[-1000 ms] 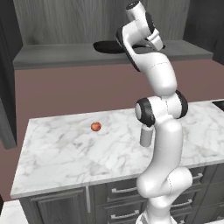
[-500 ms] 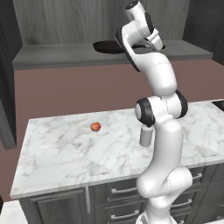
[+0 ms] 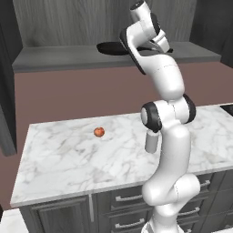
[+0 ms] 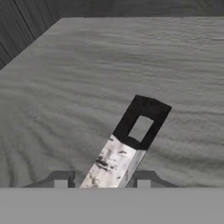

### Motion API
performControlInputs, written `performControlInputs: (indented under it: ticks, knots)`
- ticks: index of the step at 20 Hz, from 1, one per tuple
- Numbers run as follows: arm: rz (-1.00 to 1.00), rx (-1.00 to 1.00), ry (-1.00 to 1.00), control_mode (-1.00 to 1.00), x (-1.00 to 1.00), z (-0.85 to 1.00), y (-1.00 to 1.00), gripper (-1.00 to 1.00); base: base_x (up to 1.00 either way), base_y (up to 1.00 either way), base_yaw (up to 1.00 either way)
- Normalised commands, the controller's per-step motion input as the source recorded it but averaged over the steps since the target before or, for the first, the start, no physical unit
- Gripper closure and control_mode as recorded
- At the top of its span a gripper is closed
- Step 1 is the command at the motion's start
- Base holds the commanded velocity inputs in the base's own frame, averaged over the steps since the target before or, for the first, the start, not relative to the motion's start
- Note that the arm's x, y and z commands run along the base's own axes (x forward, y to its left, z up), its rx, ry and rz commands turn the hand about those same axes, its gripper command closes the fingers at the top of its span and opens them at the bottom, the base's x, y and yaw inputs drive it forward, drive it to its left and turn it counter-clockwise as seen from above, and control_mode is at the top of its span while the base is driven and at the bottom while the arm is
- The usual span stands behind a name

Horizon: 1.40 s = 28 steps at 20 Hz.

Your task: Pick the pan from the cabinet and place it on the stove. Then turn on the stove burner for the pan.

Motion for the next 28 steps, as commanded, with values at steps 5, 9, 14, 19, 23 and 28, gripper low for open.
performControlInputs:
  ticks: [5, 9, 14, 19, 23, 28]
  knots:
    - [-0.02, 0.0, -0.02, -1.0, -0.14, -0.23, 0.16, 1.0, 0.0, 0.0, 0.0]
    - [-0.08, 0.0, -0.07, -1.0, -0.41, -0.08, 0.09, 1.0, 0.0, 0.0, 0.0]
    - [-0.14, 0.0, -0.07, -1.0, -0.52, -0.08, 0.06, 1.0, 0.0, 0.0, 0.0]
    - [-0.16, 0.0, -0.07, -1.0, -0.47, -0.12, 0.03, 1.0, 0.0, 0.0, 0.0]
    - [-0.16, 0.0, -0.09, -1.0, -0.46, -0.17, 0.0, 1.0, 0.0, 0.0, 0.0]
    - [-0.12, 0.0, -0.13, -1.0, -0.54, -0.05, 0.0, 1.0, 0.0, 0.0, 0.0]
